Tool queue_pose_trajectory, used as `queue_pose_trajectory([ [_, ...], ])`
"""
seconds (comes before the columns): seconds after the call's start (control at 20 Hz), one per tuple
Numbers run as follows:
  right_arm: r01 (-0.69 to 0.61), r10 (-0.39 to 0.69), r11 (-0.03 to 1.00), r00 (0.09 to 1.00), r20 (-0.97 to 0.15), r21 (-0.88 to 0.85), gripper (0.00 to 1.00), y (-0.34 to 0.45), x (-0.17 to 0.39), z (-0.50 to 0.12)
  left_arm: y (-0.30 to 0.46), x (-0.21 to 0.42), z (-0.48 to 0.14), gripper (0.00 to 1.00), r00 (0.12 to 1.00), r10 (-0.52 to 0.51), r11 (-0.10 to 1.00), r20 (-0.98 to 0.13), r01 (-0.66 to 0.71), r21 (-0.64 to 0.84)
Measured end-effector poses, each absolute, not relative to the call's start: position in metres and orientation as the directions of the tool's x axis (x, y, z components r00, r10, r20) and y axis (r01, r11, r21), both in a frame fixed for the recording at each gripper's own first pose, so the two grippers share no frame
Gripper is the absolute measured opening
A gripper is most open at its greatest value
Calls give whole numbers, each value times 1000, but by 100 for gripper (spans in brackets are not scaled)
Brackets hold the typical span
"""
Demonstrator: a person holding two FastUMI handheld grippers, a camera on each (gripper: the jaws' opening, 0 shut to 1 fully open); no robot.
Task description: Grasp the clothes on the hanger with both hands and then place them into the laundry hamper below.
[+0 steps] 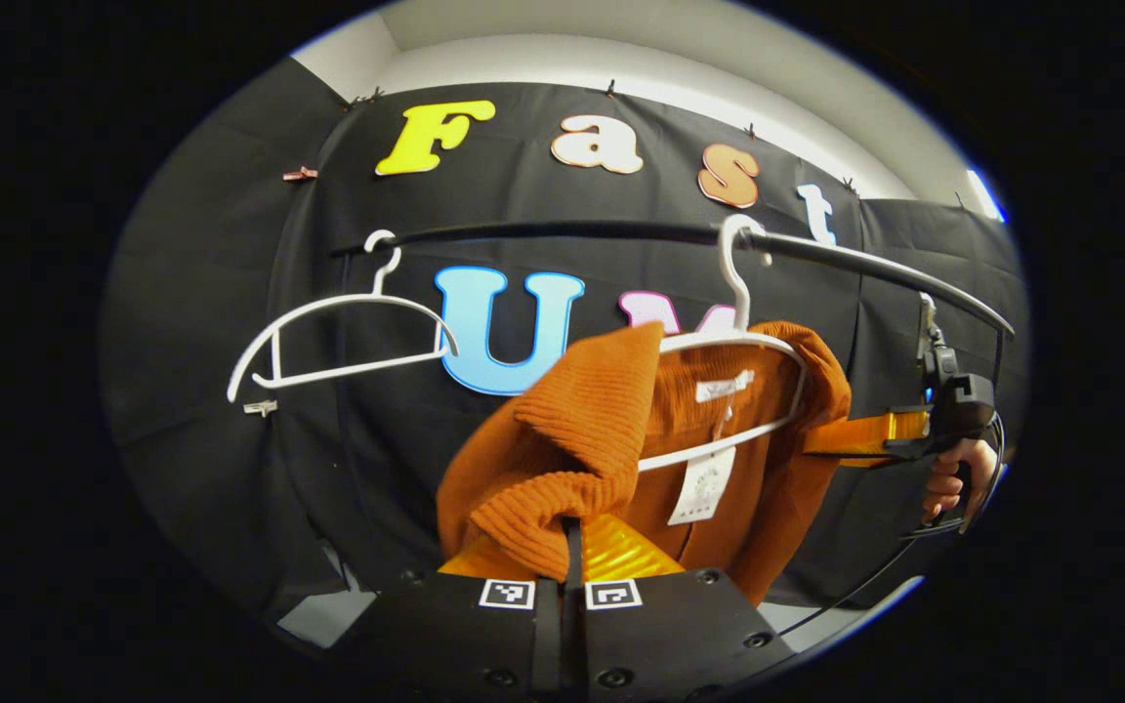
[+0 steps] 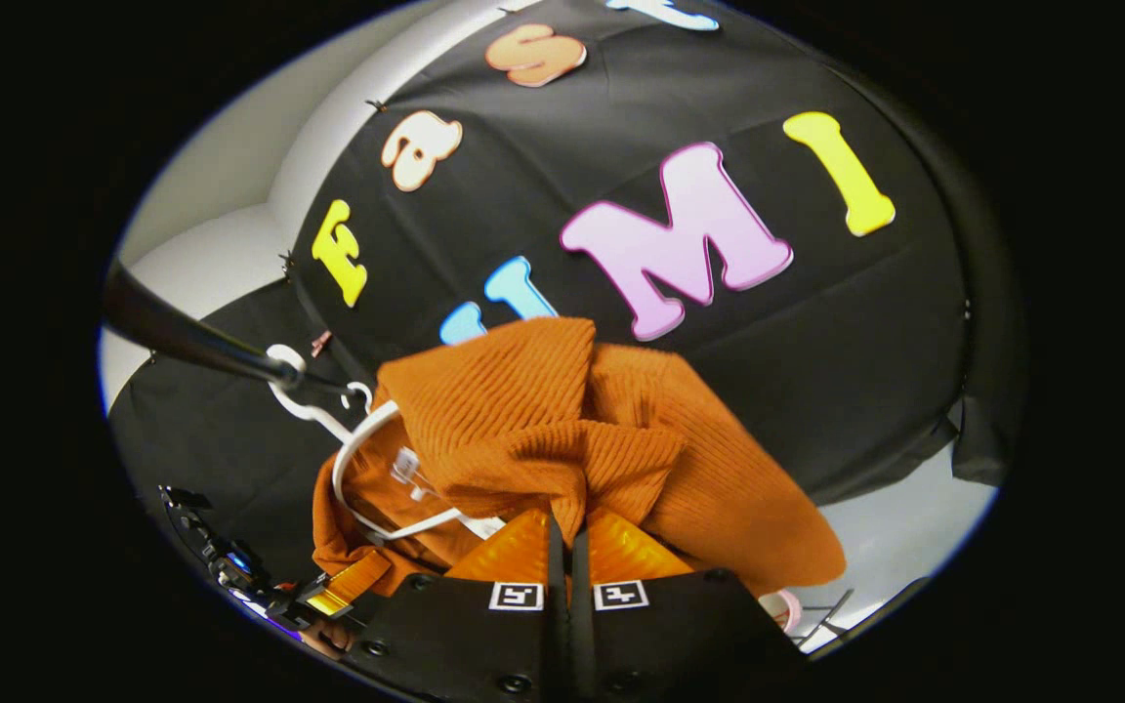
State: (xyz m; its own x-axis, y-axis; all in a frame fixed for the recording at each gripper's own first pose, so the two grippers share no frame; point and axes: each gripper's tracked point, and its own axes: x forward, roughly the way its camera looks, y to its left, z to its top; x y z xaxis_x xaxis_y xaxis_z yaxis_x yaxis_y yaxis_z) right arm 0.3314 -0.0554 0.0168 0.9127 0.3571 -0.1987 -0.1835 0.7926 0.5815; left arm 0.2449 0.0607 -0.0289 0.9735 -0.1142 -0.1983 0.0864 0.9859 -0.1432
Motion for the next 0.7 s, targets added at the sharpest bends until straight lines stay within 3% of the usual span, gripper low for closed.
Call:
queue_pose_trajectory([
  [0.35, -10, 57, 900, 994, -95, 435, 4, -127, 362, 47, 94, 254, -13, 5, 984, -58, 993, -166, 40, -108],
  [0.7, 24, 45, 913, 986, -158, 407, 5, -123, 398, 15, 128, 260, 4, 5, 991, -8, 997, -133, -3, -80],
])
